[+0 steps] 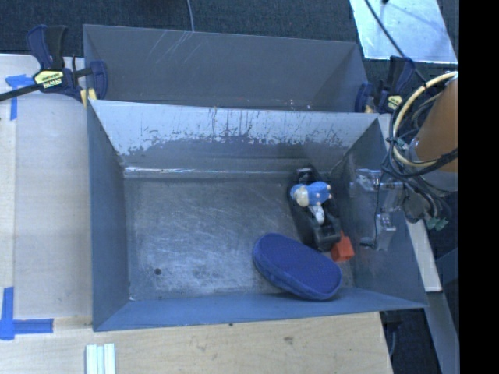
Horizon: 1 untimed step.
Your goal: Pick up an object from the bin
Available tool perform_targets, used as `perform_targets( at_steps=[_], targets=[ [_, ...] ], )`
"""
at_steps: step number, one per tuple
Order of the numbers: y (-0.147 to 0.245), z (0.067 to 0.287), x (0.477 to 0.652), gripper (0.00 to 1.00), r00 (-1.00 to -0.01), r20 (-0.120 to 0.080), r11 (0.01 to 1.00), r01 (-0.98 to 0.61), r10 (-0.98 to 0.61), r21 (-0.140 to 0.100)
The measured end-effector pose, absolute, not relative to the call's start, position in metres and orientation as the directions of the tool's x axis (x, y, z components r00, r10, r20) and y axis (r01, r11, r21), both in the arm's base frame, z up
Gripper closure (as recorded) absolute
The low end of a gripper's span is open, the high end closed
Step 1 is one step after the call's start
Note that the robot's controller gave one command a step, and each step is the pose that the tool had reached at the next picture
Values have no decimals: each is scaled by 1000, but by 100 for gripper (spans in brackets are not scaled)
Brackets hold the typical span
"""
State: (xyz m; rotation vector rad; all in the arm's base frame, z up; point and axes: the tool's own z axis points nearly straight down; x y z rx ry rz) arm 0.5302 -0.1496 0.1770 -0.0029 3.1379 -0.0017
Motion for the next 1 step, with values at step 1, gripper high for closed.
perform_targets(
  at_steps=[1],
  targets=[
    [-119,78,545,0,-1000,0,1000,28,28,-3]
  ],
)
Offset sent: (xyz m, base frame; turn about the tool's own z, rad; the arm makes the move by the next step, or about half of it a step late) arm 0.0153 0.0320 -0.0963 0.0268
